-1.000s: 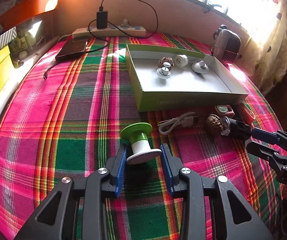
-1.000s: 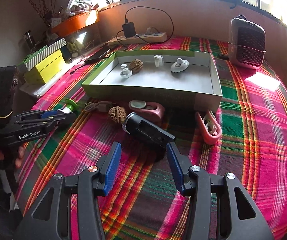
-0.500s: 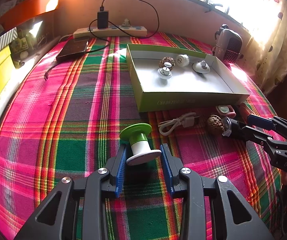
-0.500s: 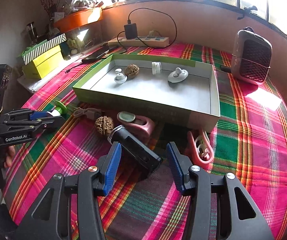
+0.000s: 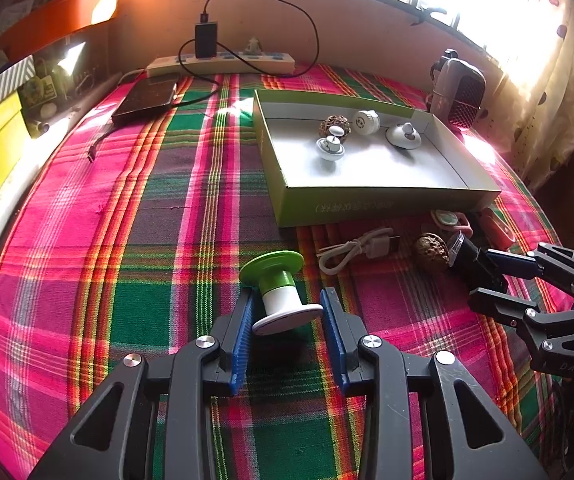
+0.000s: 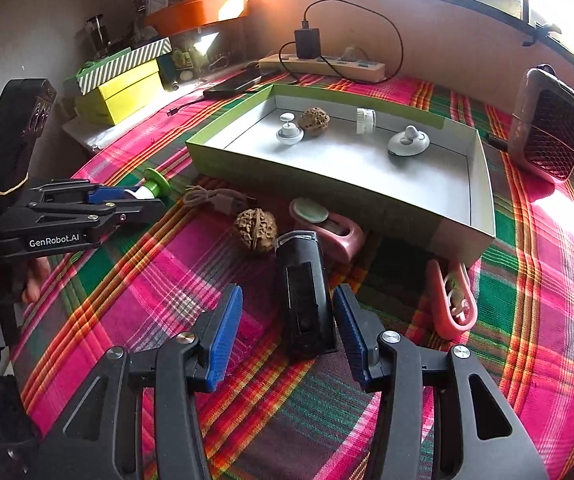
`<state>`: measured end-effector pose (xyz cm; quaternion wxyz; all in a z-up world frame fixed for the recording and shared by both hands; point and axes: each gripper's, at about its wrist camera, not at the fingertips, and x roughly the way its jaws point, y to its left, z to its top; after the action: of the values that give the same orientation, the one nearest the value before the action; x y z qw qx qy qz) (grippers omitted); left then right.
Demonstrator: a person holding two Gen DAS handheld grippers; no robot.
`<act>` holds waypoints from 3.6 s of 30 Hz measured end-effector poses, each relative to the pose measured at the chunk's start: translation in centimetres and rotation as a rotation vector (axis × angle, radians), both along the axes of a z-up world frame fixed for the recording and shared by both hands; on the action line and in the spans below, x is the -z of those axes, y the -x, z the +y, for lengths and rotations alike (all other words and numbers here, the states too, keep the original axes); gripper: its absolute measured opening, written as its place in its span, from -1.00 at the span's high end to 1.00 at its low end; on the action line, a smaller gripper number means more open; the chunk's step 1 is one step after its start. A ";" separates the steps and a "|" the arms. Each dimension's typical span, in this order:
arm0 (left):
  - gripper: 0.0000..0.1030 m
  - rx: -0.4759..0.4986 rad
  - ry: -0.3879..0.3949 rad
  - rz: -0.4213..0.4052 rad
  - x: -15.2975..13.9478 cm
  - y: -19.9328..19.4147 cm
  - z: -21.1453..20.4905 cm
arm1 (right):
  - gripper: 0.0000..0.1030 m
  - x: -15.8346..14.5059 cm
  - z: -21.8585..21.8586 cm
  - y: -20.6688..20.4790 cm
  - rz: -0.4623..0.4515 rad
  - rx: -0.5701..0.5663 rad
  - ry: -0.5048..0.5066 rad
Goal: Organize objects
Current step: 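Hold the spool in the left gripper while the right gripper approaches the black device, then close the right gripper on the black cylindrical device and lift it, then carry the spool with the left gripper while the right gripper carries the device into the box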
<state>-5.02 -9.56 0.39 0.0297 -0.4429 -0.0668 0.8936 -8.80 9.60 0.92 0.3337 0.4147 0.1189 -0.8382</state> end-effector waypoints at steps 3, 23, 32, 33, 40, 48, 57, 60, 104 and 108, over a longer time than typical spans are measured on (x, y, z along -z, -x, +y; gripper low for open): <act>0.39 0.000 0.002 0.001 0.0 0.0 0.0 | 0.06 0.4 -0.3 0.3 -0.001 0.019 -0.022; 0.40 -0.016 0.009 0.014 0.0 0.4 0.1 | 0.06 0.4 -0.7 0.0 0.039 0.084 -0.066; 0.40 -0.016 0.012 0.014 0.0 0.4 0.1 | 0.34 0.4 -0.5 0.2 0.043 0.109 -0.067; 0.40 -0.017 0.014 0.015 0.0 0.4 0.1 | 0.34 0.3 -0.4 0.2 0.042 0.109 -0.066; 0.40 -0.016 0.021 0.016 0.0 0.5 0.1 | 0.43 0.3 -0.6 0.1 0.046 0.104 -0.067; 0.40 -0.017 0.018 0.016 0.0 0.4 0.2 | 0.44 0.3 -0.6 0.0 0.048 0.106 -0.069; 0.41 -0.018 0.018 0.016 0.0 0.4 0.2 | 0.44 0.2 -0.6 0.0 0.044 0.108 -0.064; 0.41 -0.017 0.020 0.016 0.1 0.4 0.2 | 0.44 0.2 -0.5 -0.1 0.039 0.104 -0.055; 0.41 0.051 0.043 0.115 -4.6 1.7 3.2 | 0.44 -5.4 1.2 1.4 0.084 0.207 0.061; 0.41 0.051 0.045 0.119 -4.8 2.5 3.3 | 0.44 -5.7 1.1 2.5 0.085 0.224 0.064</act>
<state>-7.55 -6.30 5.19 0.0464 -0.3910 -0.0335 0.9186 -11.31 10.72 6.63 0.2456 0.3785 0.0588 -0.8905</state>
